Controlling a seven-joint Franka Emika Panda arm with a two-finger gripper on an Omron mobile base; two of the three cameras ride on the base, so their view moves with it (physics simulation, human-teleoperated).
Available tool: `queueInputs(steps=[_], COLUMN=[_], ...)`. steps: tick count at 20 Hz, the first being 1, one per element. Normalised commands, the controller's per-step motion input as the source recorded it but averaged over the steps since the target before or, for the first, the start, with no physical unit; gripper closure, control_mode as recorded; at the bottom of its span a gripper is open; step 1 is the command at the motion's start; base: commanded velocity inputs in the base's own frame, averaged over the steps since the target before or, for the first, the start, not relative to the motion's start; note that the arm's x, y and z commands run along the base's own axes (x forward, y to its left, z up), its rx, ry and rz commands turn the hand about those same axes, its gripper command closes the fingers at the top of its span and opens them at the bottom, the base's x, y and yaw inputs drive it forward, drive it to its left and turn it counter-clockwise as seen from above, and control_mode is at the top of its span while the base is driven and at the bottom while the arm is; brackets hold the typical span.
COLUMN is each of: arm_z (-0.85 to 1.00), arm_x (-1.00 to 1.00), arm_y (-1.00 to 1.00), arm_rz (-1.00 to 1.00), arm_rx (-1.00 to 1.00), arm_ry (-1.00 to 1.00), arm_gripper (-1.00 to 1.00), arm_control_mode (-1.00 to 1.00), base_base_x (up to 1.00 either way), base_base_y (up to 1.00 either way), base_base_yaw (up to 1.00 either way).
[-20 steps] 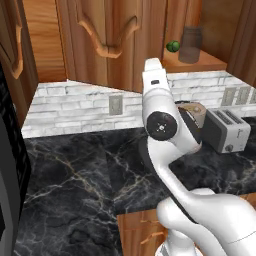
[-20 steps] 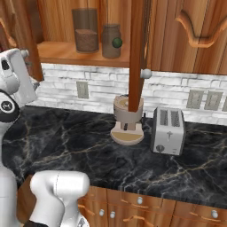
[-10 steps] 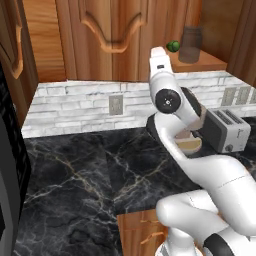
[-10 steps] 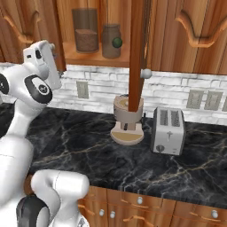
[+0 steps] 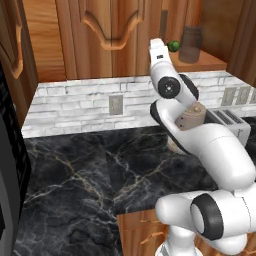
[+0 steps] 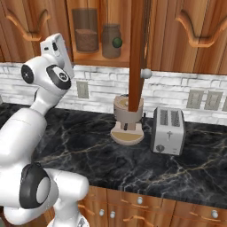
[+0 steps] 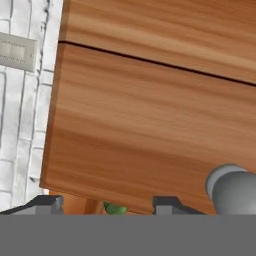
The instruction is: Pick the jar and jar from the dining table and place them in the open cabinet. Close the cabinet after placing the objects.
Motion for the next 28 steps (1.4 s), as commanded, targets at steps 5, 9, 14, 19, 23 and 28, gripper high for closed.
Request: queueInputs(steps=[5,9,14,19,23,28], arm_z=[-0.06,-0.70,-1.00,-0.83,-0.16,0.00], arm_x=[0.45,-0.07,-0.22,-0.45,-0.87,-0.78], arm_y=[-0.06,-0.26,-0.33,-0.37,-0.09,-0.02], arm_rz=[-0.04,-0.11,-0.13,-0.14,-0.14,-0.13], arm_rx=[0.00,0.00,0.04,0.06,0.07,0.07], arm_ry=[0.03,0.18,0.35,0.28,0.05,0.02], arm_gripper=[-1.00,-1.00,-1.00,-1.00,-1.00,-1.00], arm_control_mode=[-1.00,-1.00,-1.00,-1.00,-1.00,-1.00], base_base_x=[0.00,0.00,0.00,0.00,0.00,0.00], base_base_y=[0.00,0.00,0.00,0.00,0.00,0.00], base_base_yaw=[0.00,0.00,0.00,0.00,0.00,0.00])
